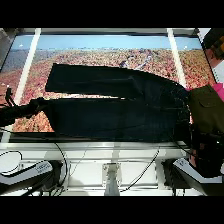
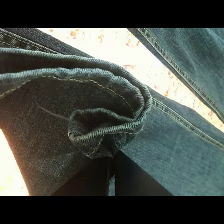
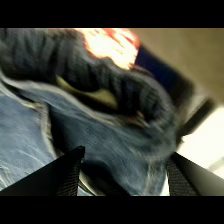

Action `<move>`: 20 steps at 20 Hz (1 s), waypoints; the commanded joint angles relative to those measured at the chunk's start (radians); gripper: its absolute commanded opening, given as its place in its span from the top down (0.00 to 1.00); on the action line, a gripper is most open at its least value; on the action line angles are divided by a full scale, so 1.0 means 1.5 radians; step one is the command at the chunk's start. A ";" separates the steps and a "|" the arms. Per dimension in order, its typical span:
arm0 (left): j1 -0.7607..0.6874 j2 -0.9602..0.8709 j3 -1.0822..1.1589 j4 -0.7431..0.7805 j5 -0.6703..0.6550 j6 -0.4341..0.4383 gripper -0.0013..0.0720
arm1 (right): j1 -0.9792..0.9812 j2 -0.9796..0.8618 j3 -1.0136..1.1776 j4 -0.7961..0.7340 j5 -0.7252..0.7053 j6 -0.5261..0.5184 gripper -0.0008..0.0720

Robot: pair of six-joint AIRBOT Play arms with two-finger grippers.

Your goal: Fold the clothes and pants, and hang the long-sleeved shirts on hangers.

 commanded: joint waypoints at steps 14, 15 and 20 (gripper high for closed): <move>0.009 0.131 0.021 0.103 0.079 -0.065 0.96 | 0.023 0.117 0.073 0.139 0.145 -0.103 0.95; 0.035 0.173 0.021 0.108 0.070 -0.077 0.96 | 0.026 0.151 0.087 0.140 0.146 -0.087 0.95; 0.061 0.305 0.038 0.102 0.080 -0.098 0.96 | 0.067 0.200 0.143 0.134 0.180 -0.043 0.95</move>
